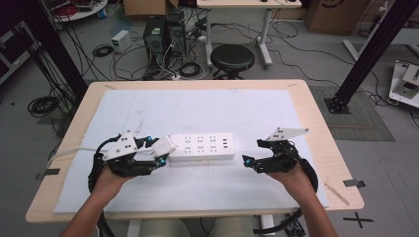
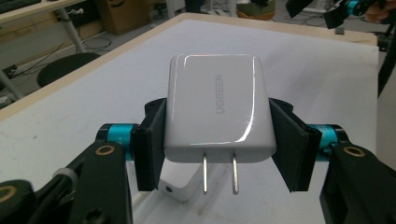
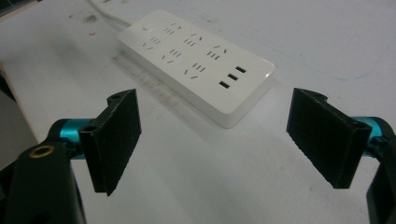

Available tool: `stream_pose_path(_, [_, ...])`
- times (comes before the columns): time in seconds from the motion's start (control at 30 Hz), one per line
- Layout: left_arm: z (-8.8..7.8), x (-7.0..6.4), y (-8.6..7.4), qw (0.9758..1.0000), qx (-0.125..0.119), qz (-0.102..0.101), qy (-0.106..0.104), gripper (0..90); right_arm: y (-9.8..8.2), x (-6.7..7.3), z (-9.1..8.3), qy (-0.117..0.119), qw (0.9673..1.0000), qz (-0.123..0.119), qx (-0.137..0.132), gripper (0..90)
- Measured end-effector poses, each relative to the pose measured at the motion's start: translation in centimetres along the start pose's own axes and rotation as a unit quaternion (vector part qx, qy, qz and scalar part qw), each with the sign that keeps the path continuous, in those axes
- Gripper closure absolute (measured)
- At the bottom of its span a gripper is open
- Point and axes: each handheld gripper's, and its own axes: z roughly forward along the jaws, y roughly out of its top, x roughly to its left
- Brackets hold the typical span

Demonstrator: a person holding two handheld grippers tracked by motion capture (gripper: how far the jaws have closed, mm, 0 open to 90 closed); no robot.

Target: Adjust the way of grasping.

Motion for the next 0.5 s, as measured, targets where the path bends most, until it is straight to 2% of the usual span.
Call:
stream_pose_path(0.17, [0.4,-0.6,0.0,0.9997,0.003,0.019,-0.016,42.6,0.4,0.7,0.5,0.016,0.9998,-0.01,0.007,18.1])
stream_pose_path(0.3, [0.8,-0.9,0.0,0.9991,0.004,0.029,-0.029,42.6,1.0,1.5,0.8,0.043,0.9988,-0.018,0.012,18.1])
stream_pose_path(0.5, [1.2,-1.4,0.0,0.9974,0.004,0.057,-0.044,42.6,1.9,2.2,1.2,0.078,0.9969,-0.007,0.006,18.0])
